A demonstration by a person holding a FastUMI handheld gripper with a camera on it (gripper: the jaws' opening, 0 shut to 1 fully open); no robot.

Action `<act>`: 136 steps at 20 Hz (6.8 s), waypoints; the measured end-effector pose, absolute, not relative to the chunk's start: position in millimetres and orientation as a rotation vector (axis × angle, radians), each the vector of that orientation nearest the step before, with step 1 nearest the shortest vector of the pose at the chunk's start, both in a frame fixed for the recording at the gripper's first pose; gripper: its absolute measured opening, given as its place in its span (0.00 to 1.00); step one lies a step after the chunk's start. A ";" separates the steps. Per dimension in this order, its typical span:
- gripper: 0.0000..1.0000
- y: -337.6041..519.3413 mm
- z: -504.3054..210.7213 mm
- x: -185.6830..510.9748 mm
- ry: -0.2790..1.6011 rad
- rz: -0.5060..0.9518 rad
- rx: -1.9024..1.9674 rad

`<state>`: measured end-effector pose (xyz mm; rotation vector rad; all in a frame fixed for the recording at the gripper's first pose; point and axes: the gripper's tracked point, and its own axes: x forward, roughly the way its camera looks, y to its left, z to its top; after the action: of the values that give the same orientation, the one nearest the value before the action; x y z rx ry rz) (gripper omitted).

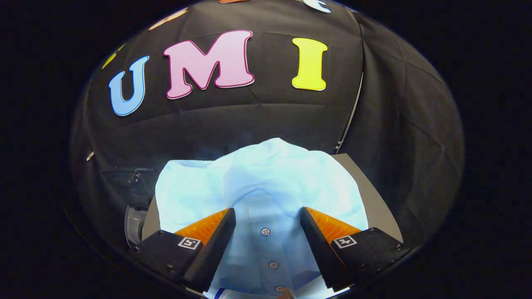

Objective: Put the clothes into the washing machine and then close the washing machine lid.

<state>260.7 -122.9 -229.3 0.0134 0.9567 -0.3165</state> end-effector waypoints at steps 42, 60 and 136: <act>0.06 79.1 62.2 280.3 0.188 0.060 0.068; 0.06 298.8 -99.5 310.3 0.302 0.541 0.184; 0.99 186.9 -312.5 432.5 0.609 -0.122 0.046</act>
<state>432.5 186.9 -312.5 0.0465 0.6093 -0.1217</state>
